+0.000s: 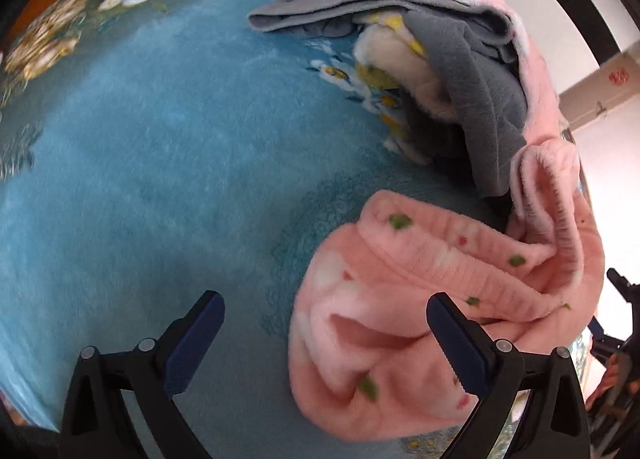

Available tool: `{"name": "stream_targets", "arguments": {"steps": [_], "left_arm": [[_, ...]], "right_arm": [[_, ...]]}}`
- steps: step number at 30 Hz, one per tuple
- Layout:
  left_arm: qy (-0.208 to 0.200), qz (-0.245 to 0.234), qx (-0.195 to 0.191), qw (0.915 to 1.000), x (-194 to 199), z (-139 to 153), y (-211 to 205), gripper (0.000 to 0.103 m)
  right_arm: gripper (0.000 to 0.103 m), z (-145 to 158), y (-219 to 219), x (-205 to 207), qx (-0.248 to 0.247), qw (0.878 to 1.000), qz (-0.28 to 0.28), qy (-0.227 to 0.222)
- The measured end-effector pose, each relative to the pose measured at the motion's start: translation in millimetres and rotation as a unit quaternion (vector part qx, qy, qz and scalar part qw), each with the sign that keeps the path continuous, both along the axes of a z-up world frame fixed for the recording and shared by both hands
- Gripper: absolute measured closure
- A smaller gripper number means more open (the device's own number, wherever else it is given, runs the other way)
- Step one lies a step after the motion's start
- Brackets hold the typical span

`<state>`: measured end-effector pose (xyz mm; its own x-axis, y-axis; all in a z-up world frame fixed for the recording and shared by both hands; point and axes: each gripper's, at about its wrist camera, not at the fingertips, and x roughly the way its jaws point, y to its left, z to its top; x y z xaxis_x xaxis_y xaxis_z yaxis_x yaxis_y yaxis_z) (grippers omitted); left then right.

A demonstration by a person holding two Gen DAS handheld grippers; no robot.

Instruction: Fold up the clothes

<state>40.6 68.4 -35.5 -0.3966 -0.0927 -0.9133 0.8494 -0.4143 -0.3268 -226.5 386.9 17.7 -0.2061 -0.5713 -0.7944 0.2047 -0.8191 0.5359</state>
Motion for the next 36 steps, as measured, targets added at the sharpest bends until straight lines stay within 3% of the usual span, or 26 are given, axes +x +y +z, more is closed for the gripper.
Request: {"name": "stream_targets", "arguments": {"steps": [9, 11, 17, 21, 23, 25, 26, 28, 30, 33, 36], "left_arm": [[0.001, -0.039, 0.030, 0.9988, -15, -19, 2, 0.005], [0.006, -0.038, 0.045, 0.9982, -14, -24, 2, 0.015], [0.028, -0.032, 0.055, 0.9976, -9, -26, 2, 0.022], [0.045, -0.033, 0.059, 0.9967, -4, -25, 2, 0.033], [0.050, -0.037, 0.060, 0.9963, -2, -25, 4, 0.043], [0.053, -0.042, 0.059, 0.9960, -1, -22, 5, 0.053], [0.057, -0.042, 0.057, 0.9958, -1, -21, 5, 0.066], [0.065, -0.041, 0.054, 0.9956, 2, -17, 4, 0.079], [0.086, -0.029, 0.048, 0.9947, 10, -9, 0, 0.088], [0.126, 0.002, 0.032, 0.9915, 28, 5, -8, 0.092], [0.186, 0.060, 0.006, 0.9807, 62, 26, -21, 0.094]], "right_arm": [[0.015, -29, -37, -24, -0.070, 0.994, -0.024, -0.078], [0.015, -33, -41, -26, -0.067, 0.993, -0.024, -0.094], [0.016, -45, -35, -26, -0.076, 0.985, -0.054, -0.145], [0.025, -53, -26, -25, -0.079, 0.979, -0.076, -0.169], [0.028, -59, -24, -23, -0.089, 0.974, -0.083, -0.188], [0.037, -62, -22, -20, -0.094, 0.970, -0.097, -0.202], [0.047, -63, -20, -18, -0.094, 0.968, -0.104, -0.207], [0.065, -58, -19, -15, -0.075, 0.971, -0.111, -0.198], [0.093, -48, -21, -13, -0.041, 0.977, -0.107, -0.182], [0.096, -22, -18, -9, -0.015, 0.984, -0.108, -0.144], [0.097, 20, -11, -3, 0.005, 0.993, -0.095, -0.072]]}}
